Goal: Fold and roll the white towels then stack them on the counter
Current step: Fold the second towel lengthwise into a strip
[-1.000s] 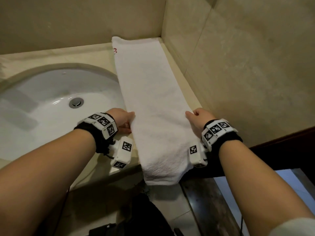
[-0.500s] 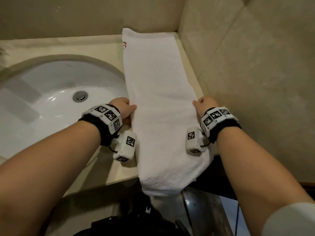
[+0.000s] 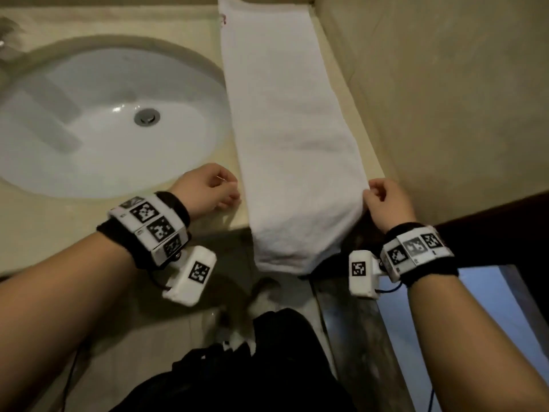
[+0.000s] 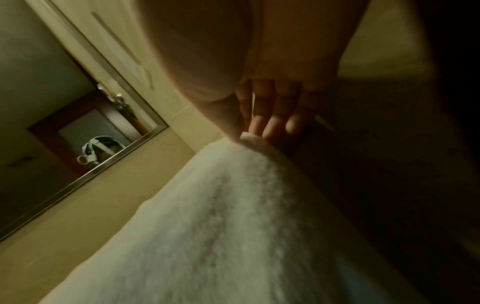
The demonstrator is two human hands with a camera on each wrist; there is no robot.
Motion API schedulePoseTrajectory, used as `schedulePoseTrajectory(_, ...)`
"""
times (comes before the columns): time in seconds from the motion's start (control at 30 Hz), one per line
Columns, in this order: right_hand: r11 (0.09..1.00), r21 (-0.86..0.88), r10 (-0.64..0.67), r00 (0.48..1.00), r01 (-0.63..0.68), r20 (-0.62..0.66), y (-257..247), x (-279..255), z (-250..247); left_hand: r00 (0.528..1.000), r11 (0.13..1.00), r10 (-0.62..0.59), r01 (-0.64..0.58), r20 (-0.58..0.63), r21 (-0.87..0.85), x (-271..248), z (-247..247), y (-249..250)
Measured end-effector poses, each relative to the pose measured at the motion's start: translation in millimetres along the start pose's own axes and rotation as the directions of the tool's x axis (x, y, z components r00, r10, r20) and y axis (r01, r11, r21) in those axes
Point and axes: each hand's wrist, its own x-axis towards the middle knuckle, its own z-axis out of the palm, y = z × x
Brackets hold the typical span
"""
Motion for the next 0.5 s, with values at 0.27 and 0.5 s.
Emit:
schedulePoseTrajectory(0.27, 0.961, 0.271, 0.028, 0.996, -0.050, 0.086, 54, -23, 31, 0.986, 0.945, -0.163, 0.147, 0.032, 0.292, -36, 74, -87)
schedulePoseTrajectory(0.5, 0.943, 0.332, -0.026, 0.991, -0.020, 0.134, 68, -15, 37, 0.985, 0.992, -0.124, 0.120, -0.116, -0.041, -30, 116, -95)
